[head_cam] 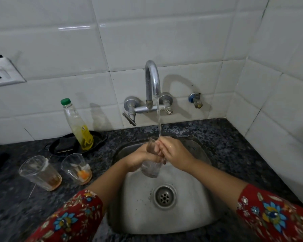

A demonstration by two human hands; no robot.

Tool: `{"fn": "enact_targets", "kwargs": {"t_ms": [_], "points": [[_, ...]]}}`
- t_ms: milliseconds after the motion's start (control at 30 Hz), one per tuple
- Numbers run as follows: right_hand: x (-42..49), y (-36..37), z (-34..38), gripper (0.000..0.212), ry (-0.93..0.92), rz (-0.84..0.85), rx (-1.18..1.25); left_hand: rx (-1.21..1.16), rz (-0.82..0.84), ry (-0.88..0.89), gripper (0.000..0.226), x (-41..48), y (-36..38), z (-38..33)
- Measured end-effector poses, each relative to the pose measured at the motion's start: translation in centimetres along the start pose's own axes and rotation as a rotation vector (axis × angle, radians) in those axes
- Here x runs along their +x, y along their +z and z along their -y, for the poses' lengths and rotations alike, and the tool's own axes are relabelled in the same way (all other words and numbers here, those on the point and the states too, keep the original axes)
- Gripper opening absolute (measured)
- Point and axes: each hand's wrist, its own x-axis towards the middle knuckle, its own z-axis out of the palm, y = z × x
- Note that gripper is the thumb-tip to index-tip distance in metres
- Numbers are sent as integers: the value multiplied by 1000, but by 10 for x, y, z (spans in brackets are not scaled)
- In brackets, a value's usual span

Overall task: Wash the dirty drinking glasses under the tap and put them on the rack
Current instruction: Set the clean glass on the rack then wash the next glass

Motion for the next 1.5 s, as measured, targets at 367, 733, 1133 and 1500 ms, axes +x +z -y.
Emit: {"fn": "enact_targets", "kwargs": {"t_ms": [367, 733, 1133, 1500], "points": [[16, 1, 10, 33, 228, -7, 8, 108, -233, 19, 34, -3, 19, -2], [-7, 22, 20, 29, 597, -241, 413, 329, -645, 96, 66, -8, 41, 15], [-40, 18, -11, 51, 813, 33, 798, 148, -632, -134, 77, -7, 15, -11], [-26, -31, -5, 88, 538, 268, 60, 362, -894, 93, 95, 20, -5, -37]]}}
